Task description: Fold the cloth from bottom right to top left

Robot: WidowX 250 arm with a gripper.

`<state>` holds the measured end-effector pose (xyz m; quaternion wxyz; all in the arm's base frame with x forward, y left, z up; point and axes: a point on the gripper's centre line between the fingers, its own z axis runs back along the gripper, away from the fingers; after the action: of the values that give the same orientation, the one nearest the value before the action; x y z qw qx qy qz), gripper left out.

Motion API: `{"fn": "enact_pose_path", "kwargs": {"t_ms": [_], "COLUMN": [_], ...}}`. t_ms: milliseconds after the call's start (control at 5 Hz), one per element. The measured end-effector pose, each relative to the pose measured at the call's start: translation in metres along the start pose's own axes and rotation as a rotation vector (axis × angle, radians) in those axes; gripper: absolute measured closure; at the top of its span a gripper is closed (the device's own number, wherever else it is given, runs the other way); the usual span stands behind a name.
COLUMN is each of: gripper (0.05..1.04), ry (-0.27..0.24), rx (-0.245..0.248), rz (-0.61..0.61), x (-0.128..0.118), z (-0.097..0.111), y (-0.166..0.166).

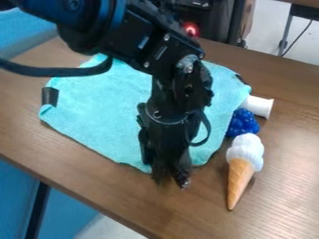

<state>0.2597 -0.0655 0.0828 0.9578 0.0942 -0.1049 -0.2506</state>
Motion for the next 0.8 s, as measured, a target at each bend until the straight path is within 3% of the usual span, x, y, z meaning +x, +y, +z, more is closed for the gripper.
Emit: {"fn": "enact_pose_path", "kwargs": {"t_ms": [200,400,600,800], "gripper": [0.951,1.014,1.024,1.024], "ry": [0.005,-0.01,-0.047,-0.065], "rx": [-0.007,-0.038,-0.1,-0.133], "rz": [0.014,0.048,0.098,0.17], "x": [-0.001,-0.004,0.0,0.007], "z": [0.0,0.01,0.036,0.055], "y": [-0.001,0.007,0.02,0.042]}}
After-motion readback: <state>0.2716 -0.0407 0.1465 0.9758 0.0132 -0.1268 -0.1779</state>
